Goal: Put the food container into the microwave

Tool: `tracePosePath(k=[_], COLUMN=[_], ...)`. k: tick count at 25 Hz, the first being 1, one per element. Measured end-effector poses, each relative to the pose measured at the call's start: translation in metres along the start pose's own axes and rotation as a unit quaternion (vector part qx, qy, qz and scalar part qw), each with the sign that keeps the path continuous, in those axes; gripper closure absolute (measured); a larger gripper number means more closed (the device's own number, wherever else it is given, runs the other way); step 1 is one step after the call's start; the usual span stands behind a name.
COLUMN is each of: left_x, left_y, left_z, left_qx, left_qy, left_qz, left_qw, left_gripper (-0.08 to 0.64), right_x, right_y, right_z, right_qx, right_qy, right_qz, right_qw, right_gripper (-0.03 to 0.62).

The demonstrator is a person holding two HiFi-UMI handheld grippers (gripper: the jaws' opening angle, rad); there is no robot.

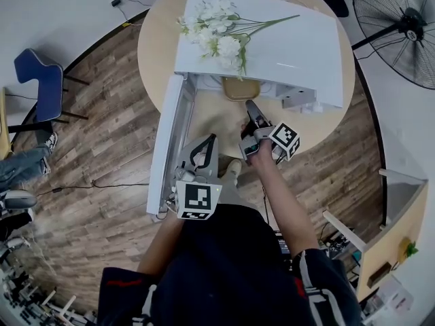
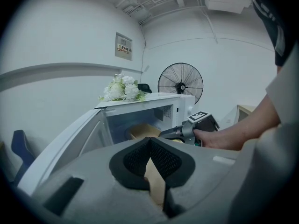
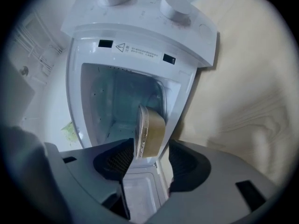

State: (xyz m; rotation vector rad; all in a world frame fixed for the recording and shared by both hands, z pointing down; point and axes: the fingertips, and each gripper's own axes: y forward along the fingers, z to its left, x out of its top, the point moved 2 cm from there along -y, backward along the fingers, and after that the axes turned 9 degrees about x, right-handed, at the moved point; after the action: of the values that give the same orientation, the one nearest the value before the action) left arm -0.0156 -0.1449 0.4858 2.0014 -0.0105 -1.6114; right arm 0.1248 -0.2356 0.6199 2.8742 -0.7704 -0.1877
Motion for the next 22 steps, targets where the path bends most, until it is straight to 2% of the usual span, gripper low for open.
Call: tracePosePath(k=[2, 4, 6, 9, 11, 12, 15, 17, 19, 22], left_x=[0.006, 0.009, 0.009, 0.010, 0.011, 0.011, 0.010, 0.010, 0.009, 0.008], left_y=[0.001, 0.002, 0.003, 0.005, 0.006, 0.006, 0.007, 0.008, 0.008, 0.008], left_z=[0.001, 0.001, 0.001, -0.001, -0.002, -0.002, 0.000, 0.000, 0.000, 0.000], left_qx=[0.000, 0.001, -0.001, -0.005, -0.007, -0.007, -0.005, -0.004, -0.005, -0.004], left_qy=[0.003, 0.003, 0.001, -0.006, -0.007, -0.007, -0.005, -0.005, -0.004, -0.002], left_qz=[-0.008, -0.011, -0.010, -0.008, -0.008, -0.008, -0.006, -0.004, -0.003, 0.000], left_qw=[1.0000, 0.9999, 0.9999, 0.9999, 0.9999, 0.9999, 1.0000, 1.0000, 1.0000, 1.0000], left_gripper=[0.545, 0.545, 0.545, 0.545, 0.545, 0.545, 0.545, 0.545, 0.545, 0.545], right_x=[0.001, 0.002, 0.001, 0.000, 0.000, -0.001, -0.008, -0.013, -0.018, -0.023], right_y=[-0.007, -0.013, -0.015, -0.014, -0.014, -0.013, -0.008, -0.006, -0.004, 0.000], right_z=[0.000, 0.002, 0.006, 0.011, 0.016, 0.021, 0.036, 0.040, 0.040, 0.036], right_qx=[-0.015, -0.033, -0.045, -0.059, -0.071, -0.075, -0.082, -0.088, -0.092, -0.095], right_qy=[-0.025, -0.067, -0.111, -0.181, -0.252, -0.295, -0.419, -0.468, -0.497, -0.520], right_qz=[0.001, 0.010, 0.025, 0.049, 0.067, 0.077, 0.107, 0.120, 0.132, 0.149], right_qw=[1.000, 0.997, 0.992, 0.981, 0.963, 0.949, 0.898, 0.871, 0.852, 0.836], right_gripper=[0.449, 0.510, 0.549, 0.566, 0.578, 0.580, 0.580, 0.581, 0.581, 0.581])
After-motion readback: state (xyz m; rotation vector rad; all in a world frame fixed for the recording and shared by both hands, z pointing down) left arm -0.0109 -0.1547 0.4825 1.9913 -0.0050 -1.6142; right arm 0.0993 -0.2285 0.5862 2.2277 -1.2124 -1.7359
